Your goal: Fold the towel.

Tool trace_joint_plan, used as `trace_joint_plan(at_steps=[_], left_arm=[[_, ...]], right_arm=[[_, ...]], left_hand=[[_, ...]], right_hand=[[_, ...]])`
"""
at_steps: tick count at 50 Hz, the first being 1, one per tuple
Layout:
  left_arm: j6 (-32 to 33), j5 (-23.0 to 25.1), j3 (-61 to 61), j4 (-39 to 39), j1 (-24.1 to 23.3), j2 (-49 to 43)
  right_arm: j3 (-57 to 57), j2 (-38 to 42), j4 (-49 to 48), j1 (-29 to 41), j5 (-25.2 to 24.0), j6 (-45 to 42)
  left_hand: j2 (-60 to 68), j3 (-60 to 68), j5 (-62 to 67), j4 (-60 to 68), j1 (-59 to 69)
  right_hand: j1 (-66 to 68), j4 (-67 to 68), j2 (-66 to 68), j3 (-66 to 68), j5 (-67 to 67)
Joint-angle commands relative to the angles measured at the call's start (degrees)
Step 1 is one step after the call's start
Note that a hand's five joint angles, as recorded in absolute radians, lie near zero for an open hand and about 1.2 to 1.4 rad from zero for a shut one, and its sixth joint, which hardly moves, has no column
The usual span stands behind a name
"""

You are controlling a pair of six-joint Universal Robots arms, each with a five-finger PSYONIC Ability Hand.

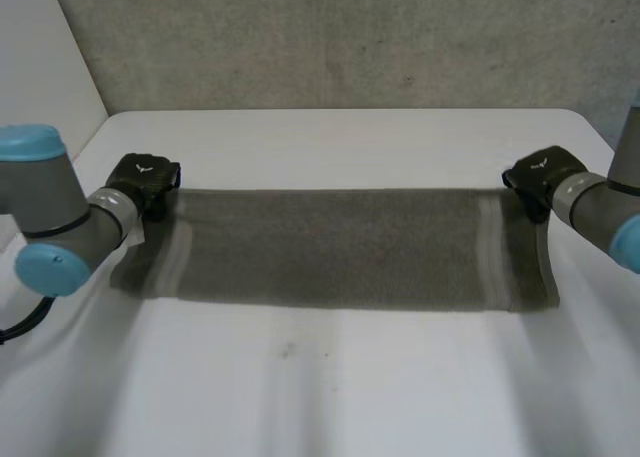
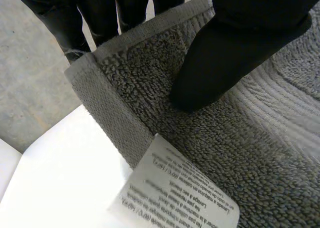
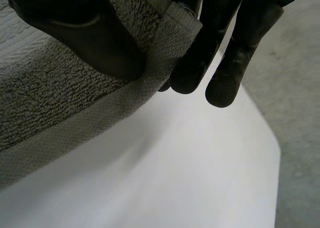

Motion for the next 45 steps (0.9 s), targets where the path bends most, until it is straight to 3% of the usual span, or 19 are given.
trace_joint_plan(at_steps=[1,3,4,10,14,17,22,26,31,39,44,45], left_arm=[[-1.08,0.28,4.37,0.25,-0.68,-5.29],[-1.96,0.19,4.11,0.25,-1.03,-5.21],[-3.1,0.11,3.84,0.25,-1.21,-4.94],[-7.33,-0.16,0.68,-0.19,-1.48,-1.16],[-12.32,-0.16,-7.64,0.07,-1.3,7.77],[-14.61,-0.07,-14.76,0.25,-0.86,14.54],[-15.68,0.19,-25.92,0.86,-0.42,23.6],[-15.76,0.19,-32.55,3.15,-0.42,27.75],[-15.85,0.19,-42.28,11.04,-0.69,30.74],[-15.85,0.02,-45.2,14.13,-1.12,30.74],[-15.85,0.02,-45.38,14.4,-1.13,30.74],[-15.85,0.02,-45.38,14.4,-1.12,30.74]], right_arm=[[-4.84,5.11,-3.1,1.68,1.22,1.25],[-6.24,7.13,-2.92,2.55,3.67,1.42],[-6.25,7.14,-2.92,2.56,3.68,1.42],[-4.06,3.03,-3.01,3.0,5.09,5.88],[5.49,-5.67,-3.88,2.21,3.34,12.66],[9.13,-8.77,-4.5,2.12,1.92,13.64],[26.41,-18.6,-7.39,1.42,-2.99,13.64],[32.57,-20.54,-8.89,0.37,-3.52,13.55],[39.72,-21.43,-14.43,-2.54,-4.14,13.64],[42.71,-18.79,-19.88,-4.12,-4.49,12.58],[41.91,-16.24,-20.5,-4.82,-3.96,11.62],[41.39,-15.55,-20.41,-5.7,-3.88,11.1]], left_hand=[[-59.78,-59.76,-59.22,-59.79,-59.22],[-53.27,-53.25,-52.71,-53.29,-52.71],[-59.78,-59.76,-59.22,-59.79,-59.22],[-59.78,-59.76,-59.22,-59.79,-59.22],[-59.78,-59.76,-59.22,-59.79,-59.22],[-59.78,-59.76,-59.22,-59.79,-59.22],[-59.78,-59.76,-59.22,-59.79,-59.22],[-59.78,-59.76,-59.22,-59.79,-59.22],[-59.78,-59.76,-59.22,-59.79,-59.22],[-59.78,-59.76,-59.22,-59.79,-59.22],[-59.78,-59.76,-59.22,-59.79,-59.22],[-59.78,-59.76,-59.22,-59.79,-59.22]], right_hand=[[-66.72,-66.89,-66.88,-67.34,-68.49],[-66.72,-66.89,-66.88,-67.34,-68.49],[-66.72,-66.89,-66.88,-67.34,-68.49],[-66.72,-66.89,-66.88,-67.34,-68.49],[-66.72,-66.89,-66.88,-67.34,-68.49],[-66.72,-66.89,-66.88,-67.34,-68.49],[-66.72,-66.89,-66.88,-67.34,-68.49],[-65.51,-65.68,-65.66,-66.12,-67.27],[-53.35,-53.52,-53.51,-53.97,-55.12],[-51.67,-51.84,-51.82,-52.29,-53.43],[-33.84,-34.01,-34.0,-34.46,-35.6],[-16.19,-16.36,-16.34,-16.8,-17.95]])
